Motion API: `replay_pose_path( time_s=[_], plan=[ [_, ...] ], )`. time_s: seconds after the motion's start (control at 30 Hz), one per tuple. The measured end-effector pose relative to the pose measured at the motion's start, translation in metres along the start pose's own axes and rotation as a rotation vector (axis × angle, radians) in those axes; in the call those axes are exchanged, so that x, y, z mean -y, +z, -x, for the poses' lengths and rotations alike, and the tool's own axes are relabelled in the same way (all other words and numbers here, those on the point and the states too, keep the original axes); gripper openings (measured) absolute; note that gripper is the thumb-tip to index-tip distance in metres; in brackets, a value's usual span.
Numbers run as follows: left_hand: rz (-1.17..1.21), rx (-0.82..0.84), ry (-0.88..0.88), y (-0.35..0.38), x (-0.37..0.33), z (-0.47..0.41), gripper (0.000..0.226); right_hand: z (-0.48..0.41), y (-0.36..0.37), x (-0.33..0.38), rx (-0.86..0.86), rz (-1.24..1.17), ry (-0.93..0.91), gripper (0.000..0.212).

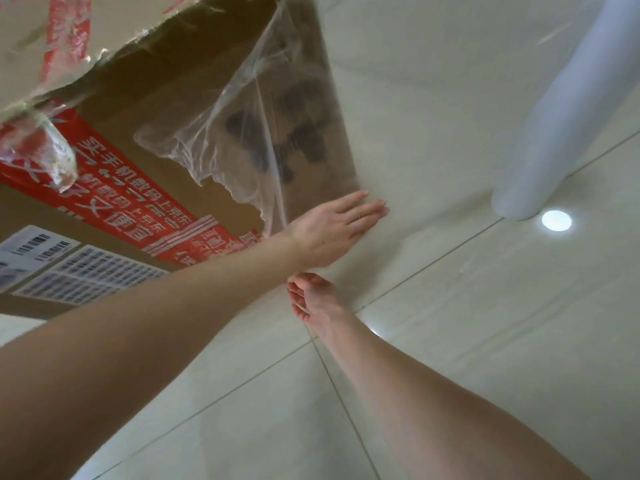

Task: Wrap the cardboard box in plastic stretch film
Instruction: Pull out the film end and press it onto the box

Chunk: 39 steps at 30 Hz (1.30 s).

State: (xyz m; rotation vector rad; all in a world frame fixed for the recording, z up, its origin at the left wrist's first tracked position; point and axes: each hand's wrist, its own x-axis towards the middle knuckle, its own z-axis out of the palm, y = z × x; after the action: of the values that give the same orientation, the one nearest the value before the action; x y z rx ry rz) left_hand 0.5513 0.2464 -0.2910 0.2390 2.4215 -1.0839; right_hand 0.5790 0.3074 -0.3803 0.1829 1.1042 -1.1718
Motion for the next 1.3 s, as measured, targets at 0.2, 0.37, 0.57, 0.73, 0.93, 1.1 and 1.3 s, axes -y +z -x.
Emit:
replay_pose_path(
  time_s=[0.2, 0.37, 0.57, 0.73, 0.93, 1.1, 1.3],
  plan=[
    [-0.164, -0.02, -0.043, 0.055, -0.005, -0.009, 0.067, -0.014, 0.001, -0.003, 0.052, -0.094, 0.003, 0.02],
    [-0.318, 0.021, -0.042, 0.077, -0.003, -0.012, 0.081, -0.012, -0.029, 0.01, -0.152, -0.063, -0.073, 0.021],
    [-0.386, 0.006, -0.005, 0.069, -0.006, -0.008, 0.077, -0.007, -0.052, 0.045, -0.266, -0.109, -0.178, 0.007],
    [-0.424, 0.039, 0.003, 0.075, -0.004, 0.013, 0.078, -0.005, -0.053, 0.064, -0.327, 0.107, -0.212, 0.016],
    [-0.341, 0.103, -0.025, 0.055, -0.01, 0.012, 0.077, 0.006, -0.066, 0.082, -0.327, 0.145, -0.212, 0.011],
    [-0.224, 0.114, -0.131, 0.053, -0.006, 0.014, 0.088, 0.012, -0.071, 0.096, -0.329, 0.339, -0.32, 0.049],
    [-0.209, 0.182, -0.113, 0.045, -0.011, 0.015, 0.087, 0.016, -0.08, 0.101, -0.313, 0.379, -0.318, 0.058]
  ],
)
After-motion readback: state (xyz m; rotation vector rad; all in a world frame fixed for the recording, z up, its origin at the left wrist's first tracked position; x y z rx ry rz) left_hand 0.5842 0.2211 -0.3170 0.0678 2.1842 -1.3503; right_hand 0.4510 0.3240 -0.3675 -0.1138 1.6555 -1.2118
